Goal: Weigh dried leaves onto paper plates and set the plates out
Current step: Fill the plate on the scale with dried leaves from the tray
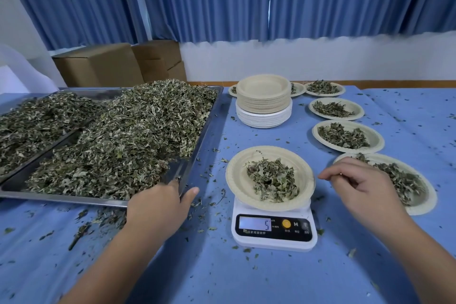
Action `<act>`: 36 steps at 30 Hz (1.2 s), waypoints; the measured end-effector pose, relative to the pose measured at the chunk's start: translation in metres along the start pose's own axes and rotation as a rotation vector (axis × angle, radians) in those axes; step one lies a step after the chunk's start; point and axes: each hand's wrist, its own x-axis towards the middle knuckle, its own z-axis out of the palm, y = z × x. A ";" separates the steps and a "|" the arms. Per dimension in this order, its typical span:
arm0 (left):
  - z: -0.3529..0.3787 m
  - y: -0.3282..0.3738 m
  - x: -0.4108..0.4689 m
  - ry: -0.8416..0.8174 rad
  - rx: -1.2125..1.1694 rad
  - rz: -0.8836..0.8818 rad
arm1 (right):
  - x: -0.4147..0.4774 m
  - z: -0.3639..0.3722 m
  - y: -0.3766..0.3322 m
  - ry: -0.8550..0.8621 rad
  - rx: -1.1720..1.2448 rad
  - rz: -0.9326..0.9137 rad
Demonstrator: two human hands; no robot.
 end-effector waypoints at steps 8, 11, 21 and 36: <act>0.000 -0.006 0.000 0.149 -0.060 0.062 | 0.001 0.001 -0.002 0.001 -0.027 -0.011; -0.003 -0.015 0.005 0.109 -0.249 0.025 | 0.001 0.001 -0.002 0.006 -0.027 -0.014; -0.016 -0.030 0.034 0.107 -0.567 -0.047 | 0.001 0.000 -0.003 0.005 -0.020 -0.013; -0.093 0.049 0.061 0.293 -0.917 0.137 | 0.002 0.000 -0.001 0.019 -0.008 -0.004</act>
